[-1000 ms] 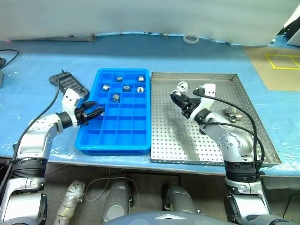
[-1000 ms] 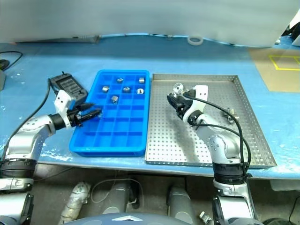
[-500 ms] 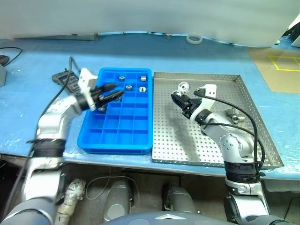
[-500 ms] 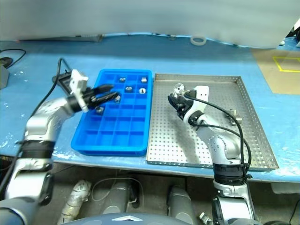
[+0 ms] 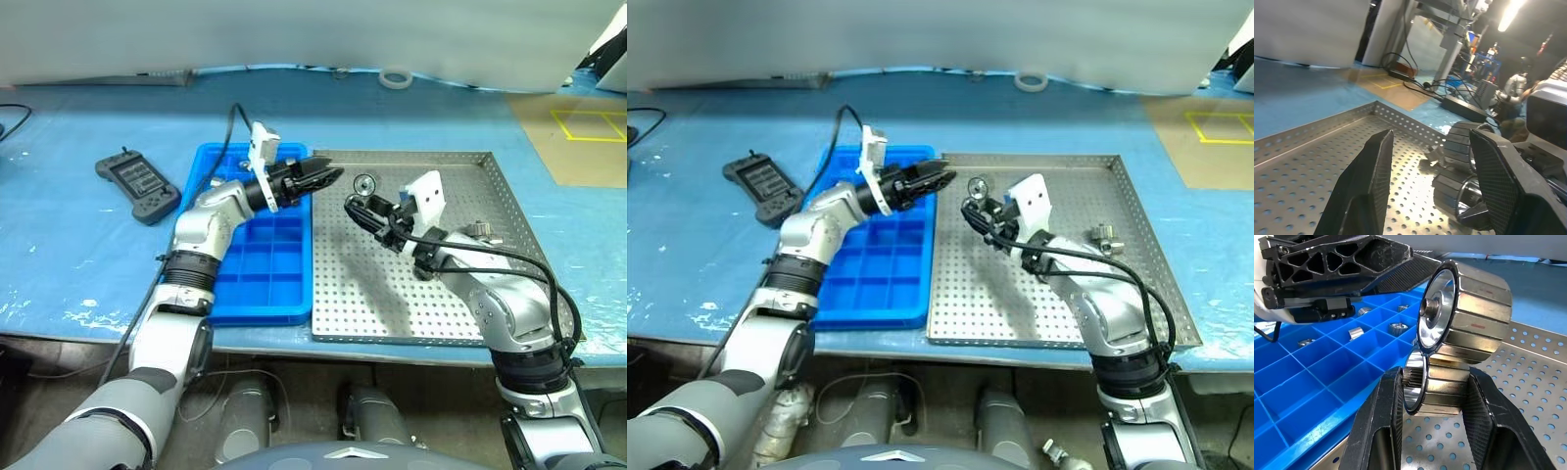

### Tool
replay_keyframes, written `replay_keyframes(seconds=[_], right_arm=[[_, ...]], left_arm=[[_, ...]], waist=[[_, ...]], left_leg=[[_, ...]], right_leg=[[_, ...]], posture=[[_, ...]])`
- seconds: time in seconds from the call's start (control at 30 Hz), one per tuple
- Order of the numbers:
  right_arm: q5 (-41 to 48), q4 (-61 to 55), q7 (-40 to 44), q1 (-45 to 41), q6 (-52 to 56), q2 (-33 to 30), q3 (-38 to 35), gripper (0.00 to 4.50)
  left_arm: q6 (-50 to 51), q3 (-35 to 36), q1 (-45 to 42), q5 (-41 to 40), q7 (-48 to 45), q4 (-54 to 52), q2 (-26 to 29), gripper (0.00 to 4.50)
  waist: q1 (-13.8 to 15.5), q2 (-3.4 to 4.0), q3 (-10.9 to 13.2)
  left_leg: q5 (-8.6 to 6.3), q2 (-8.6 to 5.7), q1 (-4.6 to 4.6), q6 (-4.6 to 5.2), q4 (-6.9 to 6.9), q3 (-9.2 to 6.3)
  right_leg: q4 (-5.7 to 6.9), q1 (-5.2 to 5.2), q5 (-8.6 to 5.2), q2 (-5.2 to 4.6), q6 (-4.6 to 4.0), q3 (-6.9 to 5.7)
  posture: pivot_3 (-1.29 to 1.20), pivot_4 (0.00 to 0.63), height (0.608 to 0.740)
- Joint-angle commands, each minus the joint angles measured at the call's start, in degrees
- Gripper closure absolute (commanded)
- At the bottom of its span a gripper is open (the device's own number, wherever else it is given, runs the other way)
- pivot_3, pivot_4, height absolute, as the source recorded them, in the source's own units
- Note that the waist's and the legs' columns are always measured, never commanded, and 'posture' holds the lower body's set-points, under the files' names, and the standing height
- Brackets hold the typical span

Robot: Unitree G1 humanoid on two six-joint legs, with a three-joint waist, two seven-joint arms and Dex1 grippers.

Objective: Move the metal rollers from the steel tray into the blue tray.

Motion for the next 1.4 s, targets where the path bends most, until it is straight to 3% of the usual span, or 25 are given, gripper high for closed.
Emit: replay_keyframes(seconds=[0.03, 0.27, 0.5, 0.9, 1.13, 1.4], right_arm=[[0.3, -4.1, -0.3, 0.4, -1.0, 0.6, -1.5, 3.18], [1.4, -5.1, 0.0, 0.8, 0.1, 1.1, -1.9, 3.18], [0.7, -3.8, 1.1, 0.5, -0.5, 1.3, -1.2, 3.18], [-1.1, -1.6, 3.8, 0.5, -2.1, 1.6, -0.5, 3.18], [-1.1, -2.1, 5.0, 1.3, -2.6, 2.2, -0.9, 3.18], [1.7, -5.8, 13.5, 3.6, -3.2, -3.8, -2.2, 3.18]], left_arm=[[-0.2, 0.9, -1.1, -0.9, -0.4, -1.0, 0.0, 1.90], [0.9, 2.5, -2.5, -2.3, 0.0, 0.3, -1.1, 1.90], [11.8, 2.4, -0.5, -8.6, -2.4, -6.1, -2.3, 1.90], [13.4, -1.0, 1.5, -6.7, -3.2, -5.8, -3.5, 1.90], [13.8, 1.7, -1.0, -8.0, -2.5, -2.2, -4.6, 1.90], [13.4, 1.6, -2.3, -7.2, -3.9, -0.6, -4.4, 1.90]], waist=[[-0.1, 0.00, 0.0], [-0.1, 0.00, 0.0], [-0.1, 0.00, 0.0], [-0.1, 0.01, 0.0], [-0.2, 0.01, 0.0], [-0.6, 0.01, 0.0]], left_leg=[[-0.02, 0.02, 0.00, 0.03, 0.05, 0.00], [-0.06, 0.03, 0.02, 0.09, 0.22, 0.00], [-0.10, 0.03, -0.05, 0.16, 0.26, 0.01], [-0.10, 0.03, -0.03, 0.16, 0.27, 0.01], [-0.11, 0.04, -0.03, 0.16, 0.26, 0.01], [-0.16, 0.04, -0.05, 0.25, 0.29, 0.01]], right_leg=[[0.01, 0.01, 0.00, 0.00, 0.00, 0.00], [0.01, 0.11, 0.01, 0.00, -0.01, 0.01], [-0.02, 0.08, 0.00, -0.01, -0.02, 0.01], [-0.02, 0.10, 0.00, -0.01, -0.02, 0.01], [-0.02, 0.10, 0.00, -0.01, -0.02, 0.01], [-0.08, 0.13, 0.00, -0.01, -0.02, 0.02]], posture=[[-0.21, 0.150, 0.740], [-0.21, 0.150, 0.740], [-0.22, 0.150, 0.740], [-0.23, 0.150, 0.740], [-0.24, 0.150, 0.740], [-0.26, 0.150, 0.740]])
